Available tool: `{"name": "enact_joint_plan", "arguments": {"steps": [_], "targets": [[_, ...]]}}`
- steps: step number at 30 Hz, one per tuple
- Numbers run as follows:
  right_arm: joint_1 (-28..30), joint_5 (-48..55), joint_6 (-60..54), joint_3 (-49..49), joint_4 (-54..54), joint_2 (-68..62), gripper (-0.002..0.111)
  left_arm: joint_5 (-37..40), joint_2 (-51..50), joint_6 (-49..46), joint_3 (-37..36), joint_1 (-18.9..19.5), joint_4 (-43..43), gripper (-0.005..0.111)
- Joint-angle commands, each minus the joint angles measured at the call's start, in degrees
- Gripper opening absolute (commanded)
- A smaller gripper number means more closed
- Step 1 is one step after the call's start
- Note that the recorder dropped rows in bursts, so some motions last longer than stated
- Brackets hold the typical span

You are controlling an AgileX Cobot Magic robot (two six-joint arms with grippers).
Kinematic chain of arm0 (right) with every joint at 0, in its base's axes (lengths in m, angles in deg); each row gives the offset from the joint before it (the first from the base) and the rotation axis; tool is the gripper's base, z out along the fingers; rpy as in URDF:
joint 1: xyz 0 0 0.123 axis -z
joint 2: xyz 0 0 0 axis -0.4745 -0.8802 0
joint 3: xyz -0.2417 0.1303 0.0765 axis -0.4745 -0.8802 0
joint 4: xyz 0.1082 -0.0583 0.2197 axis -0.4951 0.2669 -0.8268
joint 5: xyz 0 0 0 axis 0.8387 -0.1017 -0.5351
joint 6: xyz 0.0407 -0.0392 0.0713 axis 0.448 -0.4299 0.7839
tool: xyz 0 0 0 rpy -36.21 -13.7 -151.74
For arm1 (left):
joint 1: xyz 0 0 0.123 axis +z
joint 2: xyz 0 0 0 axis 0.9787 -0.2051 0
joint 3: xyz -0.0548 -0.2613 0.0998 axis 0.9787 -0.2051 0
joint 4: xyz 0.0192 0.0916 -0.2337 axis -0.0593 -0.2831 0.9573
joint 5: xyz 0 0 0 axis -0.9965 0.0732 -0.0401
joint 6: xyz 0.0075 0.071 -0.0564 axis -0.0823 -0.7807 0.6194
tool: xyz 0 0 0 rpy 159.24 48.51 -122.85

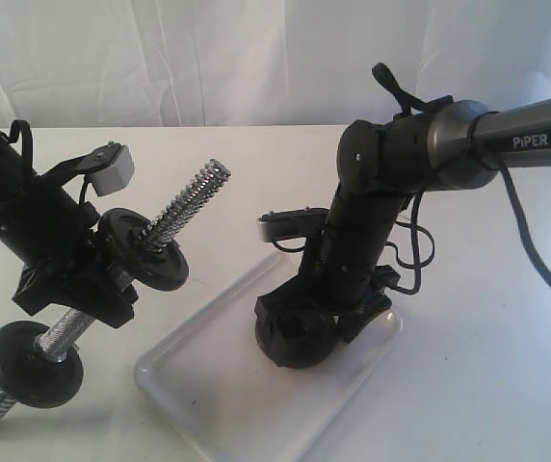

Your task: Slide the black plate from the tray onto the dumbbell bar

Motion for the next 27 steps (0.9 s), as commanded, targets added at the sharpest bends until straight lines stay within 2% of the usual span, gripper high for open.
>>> {"name": "enact_joint_plan", "arguments": {"steps": [1,4,12,24,27], "targets": [[0.06,0.83,-4.54,0.45,-0.27,-0.12,0.084,5.59,3.15,0.26,1.38,-0.12,13.13,0.000],[0.06,1.43,-12.07,0.45,0.02,-0.03,0.084,5.59,3.15,0.26,1.38,-0.12,13.13,0.000],[0.06,1.14,-8.87,3.53,12.04,3.57,0.083,5.33,3.15,0.26,1.38,-0.12,13.13,0.000],[0.06,0.06,-8.35,3.71,7.05,9.64,0.083,4.79,3.15,0.26,1.38,-0.12,13.00,0.000],[0.06,3.57,-14.50,3.71,3.40,9.53,0.085,4.79,3.15,0.26,1.38,-0.12,13.11,0.000]]}}
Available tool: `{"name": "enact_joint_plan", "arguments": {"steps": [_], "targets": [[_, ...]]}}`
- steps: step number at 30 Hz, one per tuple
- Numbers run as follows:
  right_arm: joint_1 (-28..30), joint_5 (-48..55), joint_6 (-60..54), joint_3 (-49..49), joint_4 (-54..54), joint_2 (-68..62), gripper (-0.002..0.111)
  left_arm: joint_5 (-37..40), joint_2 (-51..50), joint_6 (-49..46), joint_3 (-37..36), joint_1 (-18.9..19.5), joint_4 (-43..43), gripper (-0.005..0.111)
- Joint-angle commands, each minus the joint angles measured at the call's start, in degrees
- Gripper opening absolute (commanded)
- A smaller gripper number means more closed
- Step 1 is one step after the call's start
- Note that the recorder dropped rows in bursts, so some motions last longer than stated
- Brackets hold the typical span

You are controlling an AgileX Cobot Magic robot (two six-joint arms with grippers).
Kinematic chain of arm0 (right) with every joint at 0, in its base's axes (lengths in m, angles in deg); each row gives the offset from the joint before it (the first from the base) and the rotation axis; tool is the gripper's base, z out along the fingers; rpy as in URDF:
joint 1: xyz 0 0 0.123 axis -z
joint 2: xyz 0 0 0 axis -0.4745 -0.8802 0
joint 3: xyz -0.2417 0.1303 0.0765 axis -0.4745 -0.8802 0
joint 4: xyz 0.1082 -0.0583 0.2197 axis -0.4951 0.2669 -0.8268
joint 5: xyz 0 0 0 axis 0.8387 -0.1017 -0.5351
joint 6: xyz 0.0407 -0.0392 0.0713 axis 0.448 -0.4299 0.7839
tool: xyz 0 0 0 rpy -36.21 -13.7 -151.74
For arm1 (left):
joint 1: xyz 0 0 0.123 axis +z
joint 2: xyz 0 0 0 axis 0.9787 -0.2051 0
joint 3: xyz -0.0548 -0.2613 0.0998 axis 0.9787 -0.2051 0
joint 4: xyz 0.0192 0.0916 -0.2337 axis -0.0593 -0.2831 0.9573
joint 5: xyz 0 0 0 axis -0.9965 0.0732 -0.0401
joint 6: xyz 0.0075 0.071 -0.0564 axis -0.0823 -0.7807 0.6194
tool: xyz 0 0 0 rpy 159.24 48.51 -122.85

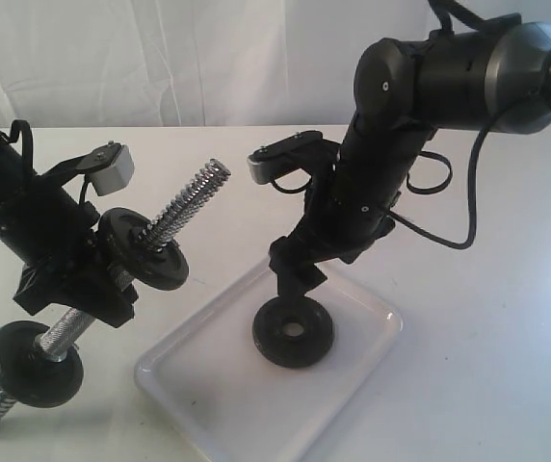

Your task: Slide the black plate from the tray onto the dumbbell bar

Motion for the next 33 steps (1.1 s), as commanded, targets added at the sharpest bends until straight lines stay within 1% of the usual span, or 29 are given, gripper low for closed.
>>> {"name": "enact_joint_plan", "arguments": {"steps": [1,5,8,15,16,18,20,21,22,33], "targets": [[0.06,4.92,-8.05,0.06,-5.54,0.39,0.085,5.01,3.15,0.05,1.38,-0.12,13.22,0.000],[0.06,6.92,-16.97,0.06,-13.16,0.39,0.087,5.22,3.15,0.05,1.38,-0.12,13.22,0.000],[0.06,7.50,-20.47,0.06,-17.06,0.39,0.087,5.35,3.15,0.05,1.38,-0.12,13.22,0.000],[0.06,5.20,-19.02,0.06,-17.78,0.39,0.087,5.24,3.15,0.05,1.38,-0.12,13.22,0.000],[0.06,5.32,-18.18,0.06,-17.78,0.39,0.087,5.24,3.15,0.05,1.38,-0.12,13.22,0.000],[0.06,5.80,-13.03,0.06,-17.78,0.39,0.088,5.24,3.15,0.05,1.38,-0.12,13.35,0.000],[0.06,5.94,-12.27,0.06,-17.78,0.39,0.092,5.24,3.15,0.05,1.38,-0.12,13.44,0.000],[0.06,5.83,-12.23,0.06,-17.66,0.34,0.100,5.36,3.15,0.05,1.38,-0.12,13.41,0.000],[0.06,5.83,-12.07,0.06,-17.66,0.25,0.105,5.36,3.15,0.05,1.38,-0.12,13.41,0.000],[-0.04,5.60,-11.74,0.06,-19.17,0.25,0.105,4.77,3.15,0.05,1.38,-0.12,13.90,0.000]]}}
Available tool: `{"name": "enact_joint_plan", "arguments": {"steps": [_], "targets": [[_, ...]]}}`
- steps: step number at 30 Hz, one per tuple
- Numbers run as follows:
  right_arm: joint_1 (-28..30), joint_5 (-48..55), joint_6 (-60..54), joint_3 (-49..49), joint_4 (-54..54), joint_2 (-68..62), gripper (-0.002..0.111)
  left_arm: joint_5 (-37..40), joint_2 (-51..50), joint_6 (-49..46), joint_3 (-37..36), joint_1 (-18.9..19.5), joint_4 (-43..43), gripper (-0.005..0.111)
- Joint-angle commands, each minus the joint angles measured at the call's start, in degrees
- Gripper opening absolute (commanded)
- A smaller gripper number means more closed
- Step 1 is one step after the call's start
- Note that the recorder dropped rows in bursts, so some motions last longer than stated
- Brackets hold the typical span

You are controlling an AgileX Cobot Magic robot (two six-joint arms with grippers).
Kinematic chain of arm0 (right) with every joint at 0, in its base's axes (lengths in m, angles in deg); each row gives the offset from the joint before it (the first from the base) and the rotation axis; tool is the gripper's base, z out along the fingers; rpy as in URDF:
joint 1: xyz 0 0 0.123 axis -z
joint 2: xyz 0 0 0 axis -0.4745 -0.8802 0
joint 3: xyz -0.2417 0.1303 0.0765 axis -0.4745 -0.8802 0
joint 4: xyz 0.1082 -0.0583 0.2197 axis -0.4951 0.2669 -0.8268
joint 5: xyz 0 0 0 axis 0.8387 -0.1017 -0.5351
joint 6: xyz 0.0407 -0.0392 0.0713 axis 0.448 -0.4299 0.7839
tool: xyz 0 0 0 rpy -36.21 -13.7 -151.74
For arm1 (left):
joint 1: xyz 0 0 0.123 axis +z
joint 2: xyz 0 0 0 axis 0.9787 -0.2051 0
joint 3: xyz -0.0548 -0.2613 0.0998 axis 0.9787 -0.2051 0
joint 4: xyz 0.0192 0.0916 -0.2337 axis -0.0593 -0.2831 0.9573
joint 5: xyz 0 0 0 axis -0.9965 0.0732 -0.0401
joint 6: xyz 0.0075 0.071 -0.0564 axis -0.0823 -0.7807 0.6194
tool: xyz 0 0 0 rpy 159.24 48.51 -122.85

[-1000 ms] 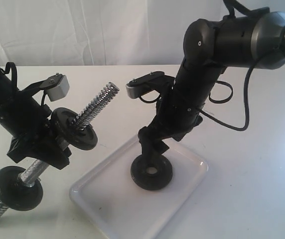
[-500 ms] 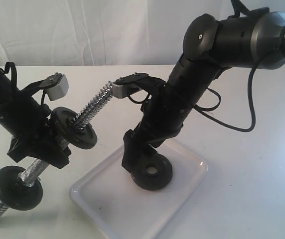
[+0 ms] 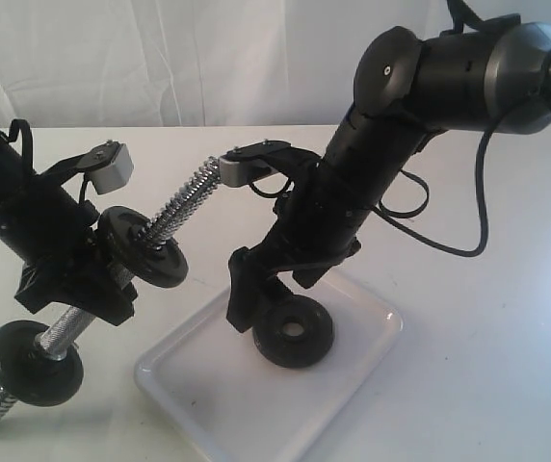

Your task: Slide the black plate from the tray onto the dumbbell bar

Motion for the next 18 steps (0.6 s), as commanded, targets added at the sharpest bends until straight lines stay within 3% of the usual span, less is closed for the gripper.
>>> {"name": "enact_joint_plan", "arguments": {"steps": [1,18], "targets": [[-0.04,-0.67,0.55,0.06,-2.01,0.10,0.105,4.96,3.15,-0.28,1.38,-0.12,14.03,0.000],[-0.04,-2.01,2.77,0.06,-6.66,-4.39,0.105,5.04,3.15,-0.18,1.38,-0.12,14.46,0.000]]}}
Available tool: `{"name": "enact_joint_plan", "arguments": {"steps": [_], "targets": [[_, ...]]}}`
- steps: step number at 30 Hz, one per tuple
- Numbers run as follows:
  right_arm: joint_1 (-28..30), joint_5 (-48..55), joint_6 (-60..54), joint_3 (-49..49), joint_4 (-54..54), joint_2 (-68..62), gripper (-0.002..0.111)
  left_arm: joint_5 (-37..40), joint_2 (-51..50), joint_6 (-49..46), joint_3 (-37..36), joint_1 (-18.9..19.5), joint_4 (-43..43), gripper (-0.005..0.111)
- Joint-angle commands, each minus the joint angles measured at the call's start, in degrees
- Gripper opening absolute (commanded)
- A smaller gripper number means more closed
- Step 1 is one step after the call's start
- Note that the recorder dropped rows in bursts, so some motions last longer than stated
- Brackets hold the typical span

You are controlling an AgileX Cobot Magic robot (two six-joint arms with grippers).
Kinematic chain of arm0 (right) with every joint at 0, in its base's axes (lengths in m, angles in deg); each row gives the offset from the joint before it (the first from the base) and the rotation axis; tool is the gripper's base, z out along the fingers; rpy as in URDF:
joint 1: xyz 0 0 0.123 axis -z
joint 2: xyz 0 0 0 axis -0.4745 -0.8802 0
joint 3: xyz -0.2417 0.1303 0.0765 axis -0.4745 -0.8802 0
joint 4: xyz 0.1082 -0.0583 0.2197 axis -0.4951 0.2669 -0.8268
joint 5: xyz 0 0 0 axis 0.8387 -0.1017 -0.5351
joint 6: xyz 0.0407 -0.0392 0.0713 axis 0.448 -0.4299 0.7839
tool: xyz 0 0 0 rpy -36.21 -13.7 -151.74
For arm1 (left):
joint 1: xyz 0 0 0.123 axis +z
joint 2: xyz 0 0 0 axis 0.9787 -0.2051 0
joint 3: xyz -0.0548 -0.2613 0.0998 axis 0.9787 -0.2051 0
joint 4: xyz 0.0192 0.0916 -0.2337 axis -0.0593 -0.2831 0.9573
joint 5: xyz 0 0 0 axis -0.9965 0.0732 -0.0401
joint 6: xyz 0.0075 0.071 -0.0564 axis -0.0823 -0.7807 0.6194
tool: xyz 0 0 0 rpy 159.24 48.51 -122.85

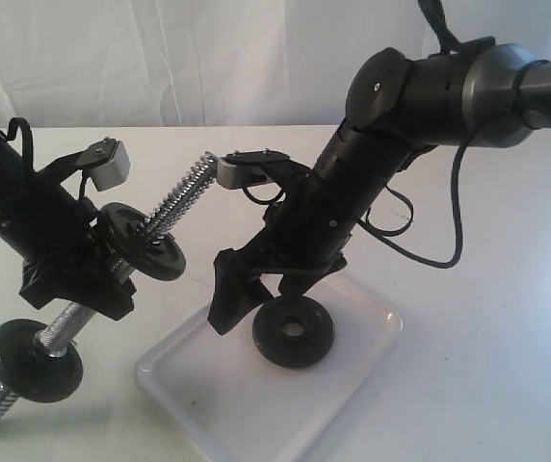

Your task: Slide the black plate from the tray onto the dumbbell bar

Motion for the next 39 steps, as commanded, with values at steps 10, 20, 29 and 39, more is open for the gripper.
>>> {"name": "enact_joint_plan", "arguments": {"steps": [10,20,29,39], "targets": [[-0.28,-2.68,8.01,0.16,4.91,-1.43,0.105,6.21,3.03,-1.50,1.38,-0.22,15.35,0.000],[-5.54,-4.01,14.71,4.62,23.13,-1.54,0.105,5.85,3.03,-1.50,1.38,-0.22,15.19,0.000],[-7.41,-4.23,15.48,4.62,26.19,-3.13,0.105,-0.26,3.03,0.64,1.38,-0.12,11.58,0.000],[-7.41,-7.96,15.26,4.62,30.35,-4.84,0.105,-14.34,3.03,5.49,1.38,3.97,6.65,0.000]]}}
